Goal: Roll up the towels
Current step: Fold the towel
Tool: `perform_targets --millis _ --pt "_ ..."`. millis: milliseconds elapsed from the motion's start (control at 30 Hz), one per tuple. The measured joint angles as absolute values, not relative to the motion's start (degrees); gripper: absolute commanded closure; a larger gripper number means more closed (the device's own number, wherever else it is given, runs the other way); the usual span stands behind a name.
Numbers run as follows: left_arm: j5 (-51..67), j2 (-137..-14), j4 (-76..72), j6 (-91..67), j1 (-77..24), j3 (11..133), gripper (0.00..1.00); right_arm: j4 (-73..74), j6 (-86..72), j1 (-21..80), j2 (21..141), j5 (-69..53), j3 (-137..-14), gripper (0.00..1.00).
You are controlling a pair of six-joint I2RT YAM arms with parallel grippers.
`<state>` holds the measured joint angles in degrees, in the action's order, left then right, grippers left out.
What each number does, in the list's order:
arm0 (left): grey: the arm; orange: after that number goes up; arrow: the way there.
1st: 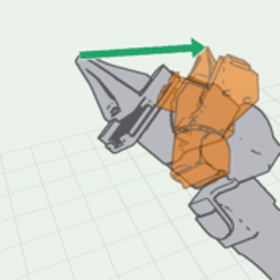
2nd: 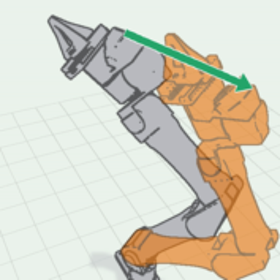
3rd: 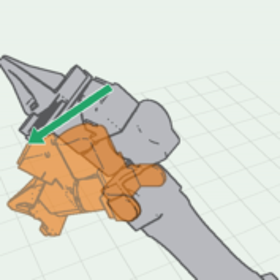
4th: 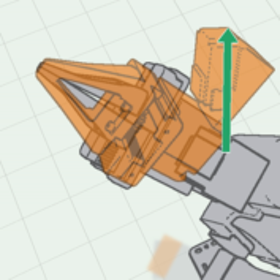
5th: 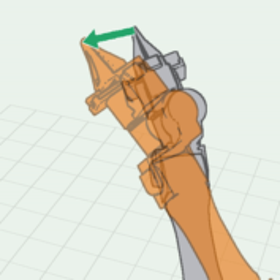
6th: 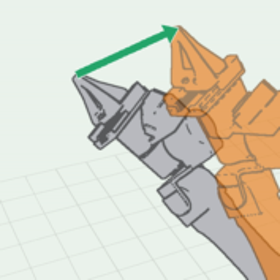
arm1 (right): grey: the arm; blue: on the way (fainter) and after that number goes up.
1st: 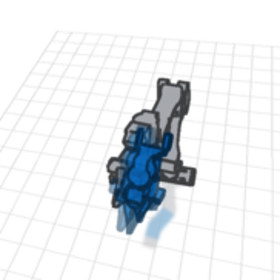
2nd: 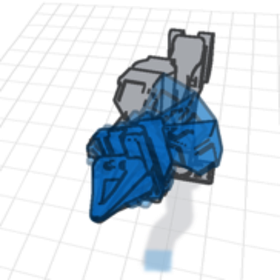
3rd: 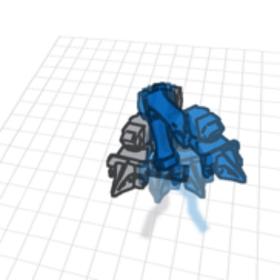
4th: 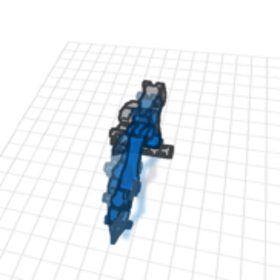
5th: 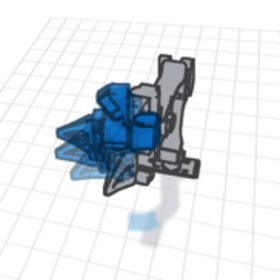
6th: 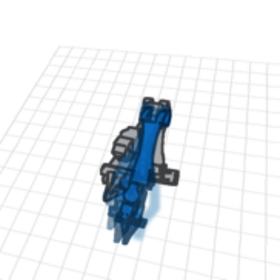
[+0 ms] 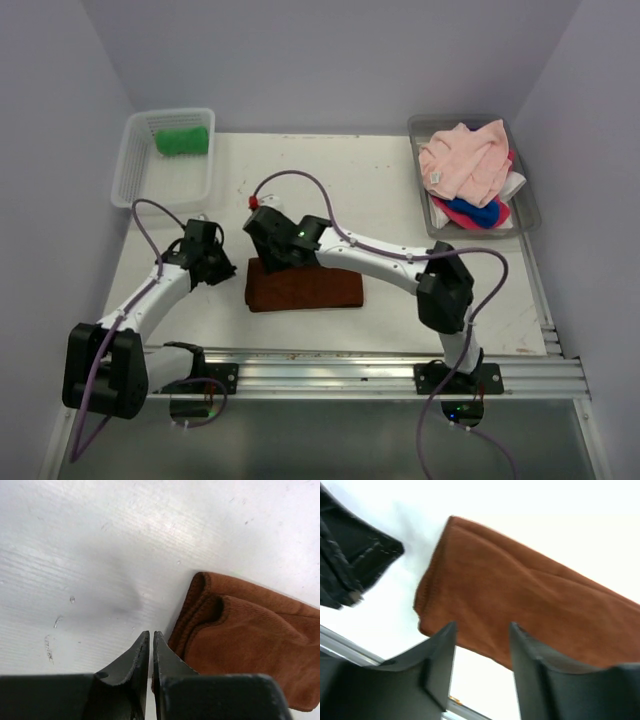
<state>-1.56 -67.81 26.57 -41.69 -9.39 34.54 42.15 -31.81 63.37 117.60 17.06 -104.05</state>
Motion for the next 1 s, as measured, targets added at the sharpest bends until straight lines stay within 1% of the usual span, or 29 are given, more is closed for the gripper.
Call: perform_targets --millis 33,67,100,133,167,200,267,367,467,600,767,900,1000 --pt "-1.8 -67.2 26.9 -41.2 -9.4 35.1 0.86 41.7 -31.9 62.7 114.9 17.1 -101.5 0.59" --pt "-1.8 -66.6 27.0 -40.9 -9.4 35.4 0.86 40.8 -32.0 61.8 111.9 17.1 -98.5 0.7" --pt "-1.5 -65.8 26.9 -40.6 -9.4 35.7 0.86 40.3 -32.2 60.8 109.6 17.0 -96.2 0.76" --pt "-0.7 -65.0 26.8 -39.9 -9.5 35.9 0.86 39.5 -32.7 59.5 107.0 16.8 -93.1 0.81" --pt "-0.1 -64.2 26.6 -39.5 -9.6 36.0 0.86 38.3 -33.3 57.8 104.6 16.5 -89.9 0.84" --pt "0.4 -63.6 26.5 -39.3 -10.2 36.1 0.86 37.5 -33.8 56.0 102.6 15.9 -86.8 0.9" --pt "1.3 -63.0 26.0 -38.9 -13.1 36.9 0.86 35.4 -34.5 51.9 99.9 15.0 -80.8 0.94" --pt "3.3 -64.6 24.0 -38.6 -18.6 38.7 0.87 34.8 -35.0 47.0 99.4 13.8 -75.6 0.96" --pt "4.9 -69.8 21.4 -38.3 -21.6 40.8 0.89 35.0 -34.9 43.8 99.5 12.8 -73.1 0.95" --pt "4.0 -78.1 20.7 -38.3 -21.5 42.8 0.9 33.9 -34.2 42.2 100.9 12.4 -73.1 0.96" --pt "2.2 -87.2 20.7 -38.2 -20.9 46.6 0.91 32.9 -32.6 40.9 105.8 12.3 -73.3 0.98" --pt "2.0 -90.6 21.1 -37.6 -20.2 48.8 0.91 32.2 -31.7 40.3 109.4 12.5 -73.3 1.0" --pt "1.6 -92.0 21.6 -36.6 -20.1 50.3 0.91 31.1 -31.5 40.2 109.2 12.6 -72.6 1.0"
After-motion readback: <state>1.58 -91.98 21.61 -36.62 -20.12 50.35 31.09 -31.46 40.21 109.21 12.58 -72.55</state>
